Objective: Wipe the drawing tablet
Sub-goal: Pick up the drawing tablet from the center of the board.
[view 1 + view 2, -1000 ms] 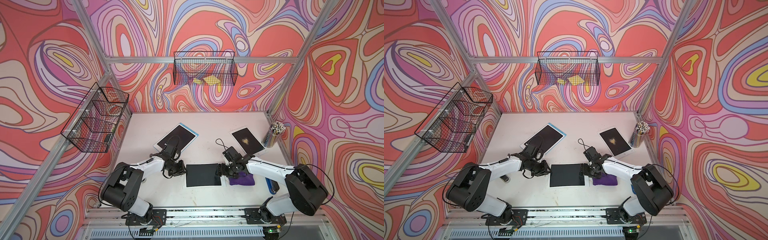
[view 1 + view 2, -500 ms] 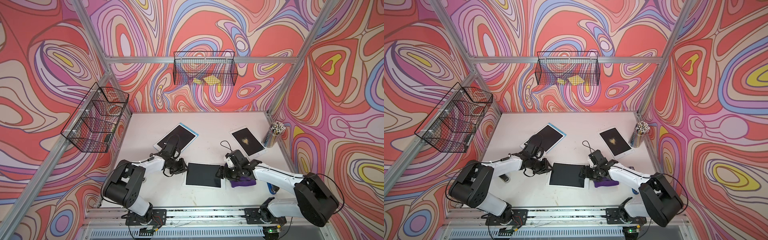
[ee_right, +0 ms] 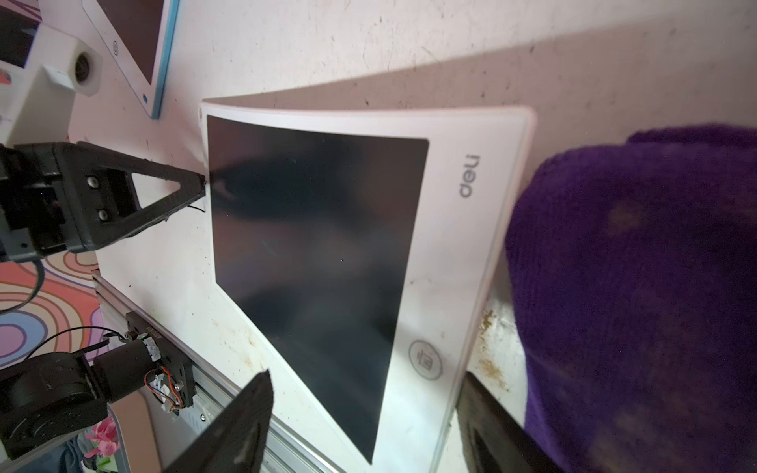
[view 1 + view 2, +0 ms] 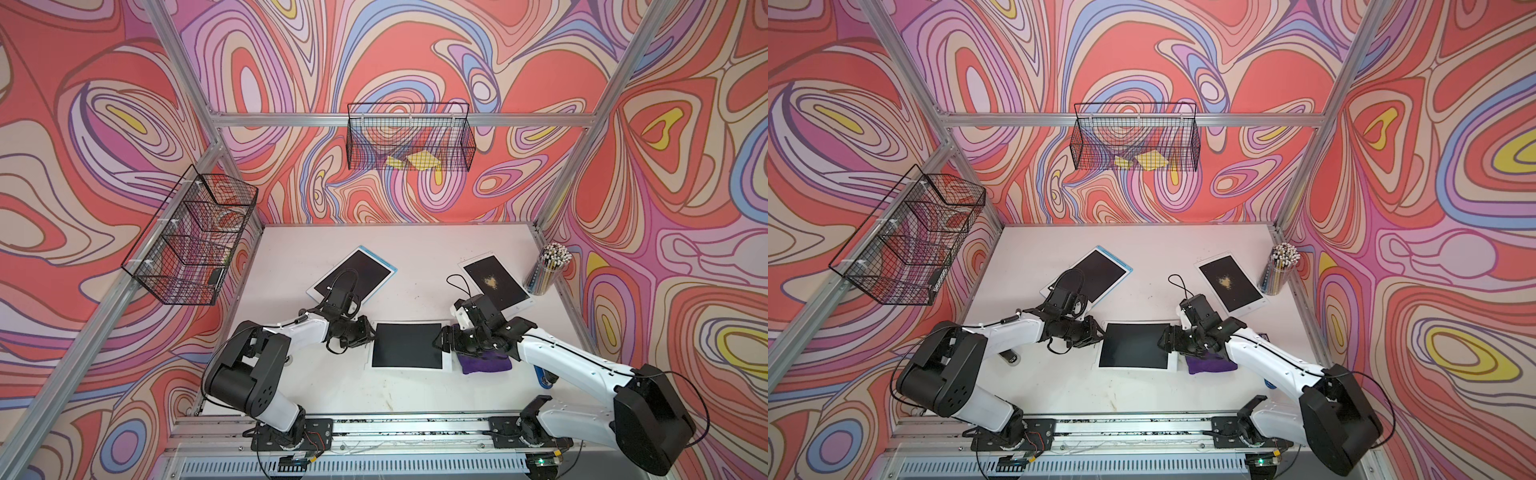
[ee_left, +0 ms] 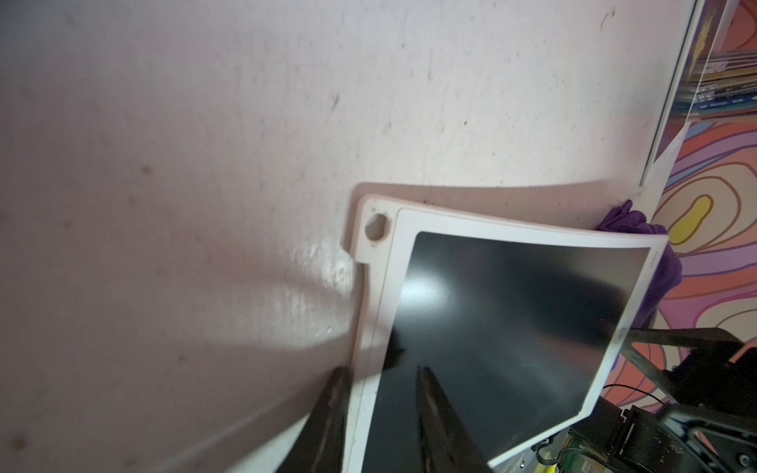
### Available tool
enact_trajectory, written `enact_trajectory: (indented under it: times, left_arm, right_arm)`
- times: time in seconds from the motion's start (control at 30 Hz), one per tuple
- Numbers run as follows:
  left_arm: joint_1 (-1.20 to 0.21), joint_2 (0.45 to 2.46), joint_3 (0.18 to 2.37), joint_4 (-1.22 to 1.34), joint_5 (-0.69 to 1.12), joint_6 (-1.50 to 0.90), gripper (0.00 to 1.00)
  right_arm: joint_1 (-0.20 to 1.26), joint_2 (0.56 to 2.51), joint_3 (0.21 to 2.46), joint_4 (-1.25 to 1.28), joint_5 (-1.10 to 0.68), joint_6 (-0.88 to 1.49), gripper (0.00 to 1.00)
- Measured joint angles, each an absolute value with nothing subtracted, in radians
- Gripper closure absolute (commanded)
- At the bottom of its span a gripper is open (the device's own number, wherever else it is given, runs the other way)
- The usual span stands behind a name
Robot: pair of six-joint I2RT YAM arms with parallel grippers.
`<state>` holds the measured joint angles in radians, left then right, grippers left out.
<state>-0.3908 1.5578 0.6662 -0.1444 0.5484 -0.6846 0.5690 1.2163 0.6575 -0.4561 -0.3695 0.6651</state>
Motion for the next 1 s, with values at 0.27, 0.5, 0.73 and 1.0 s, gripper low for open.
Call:
enact_trajectory:
  times: [0.27, 0.5, 0.73, 1.0]
  left_arm:
    - [-0.394, 1.558, 0.665, -0.141, 0.55, -0.685, 0.68]
    - [-0.394, 1.557, 0.664, -0.138, 0.552, -0.686, 0.68]
    - [-0.394, 1.555, 0.642, -0.094, 0.586, -0.711, 0.68]
    - [-0.394, 1.555, 0.641, -0.094, 0.587, -0.712, 0.68]
  right_arm:
    - [0.544, 1.132, 0.662, -0.353, -0.432, 0.685, 0.38]
    - [0.537, 1.145, 0.662, -0.313, -0.459, 0.7, 0.49]
    - [0.536, 1.233, 0.656, -0.206, -0.556, 0.722, 0.55]
    - [0.536, 1.255, 0.656, -0.173, -0.592, 0.717, 0.78]
